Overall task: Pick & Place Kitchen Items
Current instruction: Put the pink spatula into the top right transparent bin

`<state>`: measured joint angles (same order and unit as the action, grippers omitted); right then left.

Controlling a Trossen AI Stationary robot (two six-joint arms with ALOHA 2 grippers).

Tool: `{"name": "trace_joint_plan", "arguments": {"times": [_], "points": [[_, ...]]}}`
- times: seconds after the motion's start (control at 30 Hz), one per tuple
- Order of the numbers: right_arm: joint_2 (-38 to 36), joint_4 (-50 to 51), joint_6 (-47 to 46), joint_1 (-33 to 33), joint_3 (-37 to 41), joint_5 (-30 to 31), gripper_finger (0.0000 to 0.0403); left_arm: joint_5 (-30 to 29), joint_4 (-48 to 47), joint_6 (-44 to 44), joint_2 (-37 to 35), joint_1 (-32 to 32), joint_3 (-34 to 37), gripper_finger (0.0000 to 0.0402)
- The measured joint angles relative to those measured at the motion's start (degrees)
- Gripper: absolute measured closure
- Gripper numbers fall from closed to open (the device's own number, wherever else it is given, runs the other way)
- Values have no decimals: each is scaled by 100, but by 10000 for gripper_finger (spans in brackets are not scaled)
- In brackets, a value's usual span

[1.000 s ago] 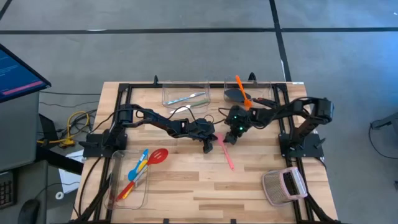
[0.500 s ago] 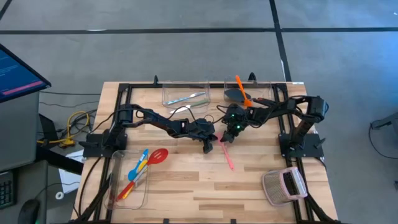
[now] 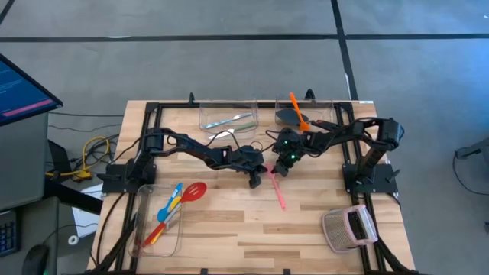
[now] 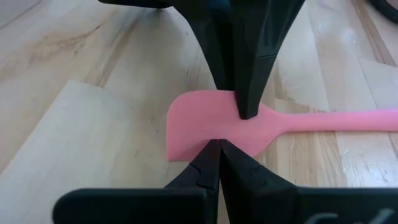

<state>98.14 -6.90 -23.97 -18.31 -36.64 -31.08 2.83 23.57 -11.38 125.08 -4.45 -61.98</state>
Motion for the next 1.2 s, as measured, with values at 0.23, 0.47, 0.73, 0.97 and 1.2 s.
{"name": "trace_joint_plan", "arguments": {"times": [0.23,0.47,0.73,0.97,1.2], "points": [[-490,22,54,94,-10,201,401,30,-408,505,-684,14,49,400],[-1683,822,224,229,-13,978,402,-475,-1140,963,-1650,11,180,400],[-2823,1284,338,339,-75,1678,403,-1137,-1122,916,-2613,-4,1220,400],[-3233,2381,1169,298,-844,2698,403,-1547,-894,507,-3355,-9,2076,400],[-3221,3610,2195,-147,-1942,3924,403,-1653,-401,304,-3711,-9,2608,400]]}}
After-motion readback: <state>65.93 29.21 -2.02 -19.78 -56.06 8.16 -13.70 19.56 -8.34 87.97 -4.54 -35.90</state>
